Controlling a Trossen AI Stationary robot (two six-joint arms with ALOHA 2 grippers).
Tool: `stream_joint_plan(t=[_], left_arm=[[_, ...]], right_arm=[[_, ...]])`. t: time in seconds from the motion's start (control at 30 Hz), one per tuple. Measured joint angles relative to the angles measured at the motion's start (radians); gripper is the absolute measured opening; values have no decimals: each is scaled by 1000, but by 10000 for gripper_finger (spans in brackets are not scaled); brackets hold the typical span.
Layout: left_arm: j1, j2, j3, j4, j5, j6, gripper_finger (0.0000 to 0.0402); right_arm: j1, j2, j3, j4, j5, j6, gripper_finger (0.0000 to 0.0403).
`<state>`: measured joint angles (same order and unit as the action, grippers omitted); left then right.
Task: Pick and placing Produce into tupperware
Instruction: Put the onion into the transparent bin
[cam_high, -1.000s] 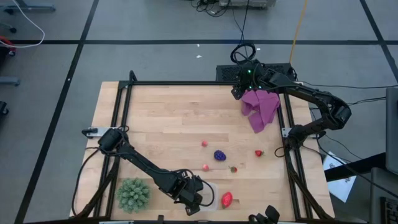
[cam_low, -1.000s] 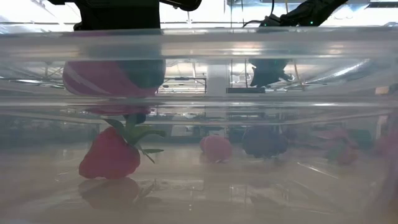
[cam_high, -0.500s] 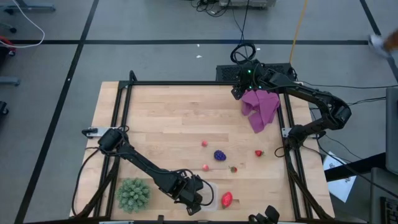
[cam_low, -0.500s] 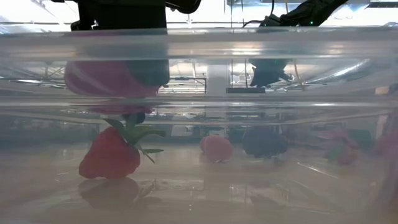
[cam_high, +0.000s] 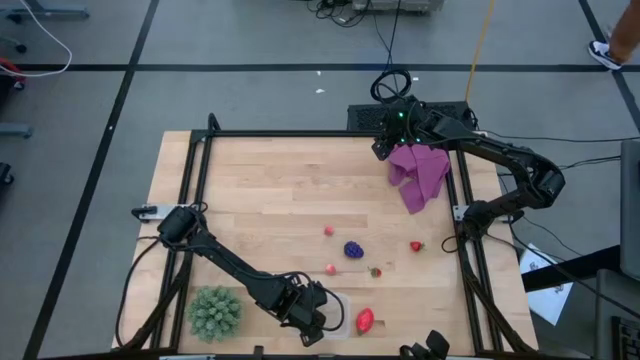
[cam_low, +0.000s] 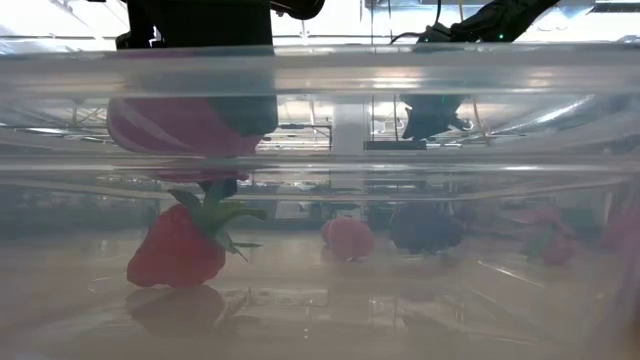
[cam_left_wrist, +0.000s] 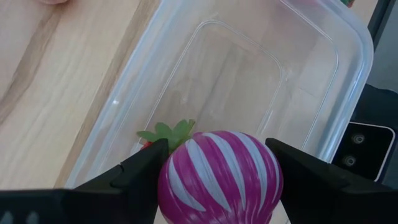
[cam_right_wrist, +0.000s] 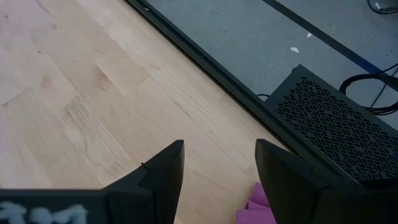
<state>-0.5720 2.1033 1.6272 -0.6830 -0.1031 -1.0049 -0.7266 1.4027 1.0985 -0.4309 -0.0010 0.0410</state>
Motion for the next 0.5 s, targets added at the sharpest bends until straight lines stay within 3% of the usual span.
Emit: stream_joint_plan(t=[0.5], left_arm=[[-4,0,0,35,17,-3,269]], right_arm=[[0,0,0,0,0,0,187]])
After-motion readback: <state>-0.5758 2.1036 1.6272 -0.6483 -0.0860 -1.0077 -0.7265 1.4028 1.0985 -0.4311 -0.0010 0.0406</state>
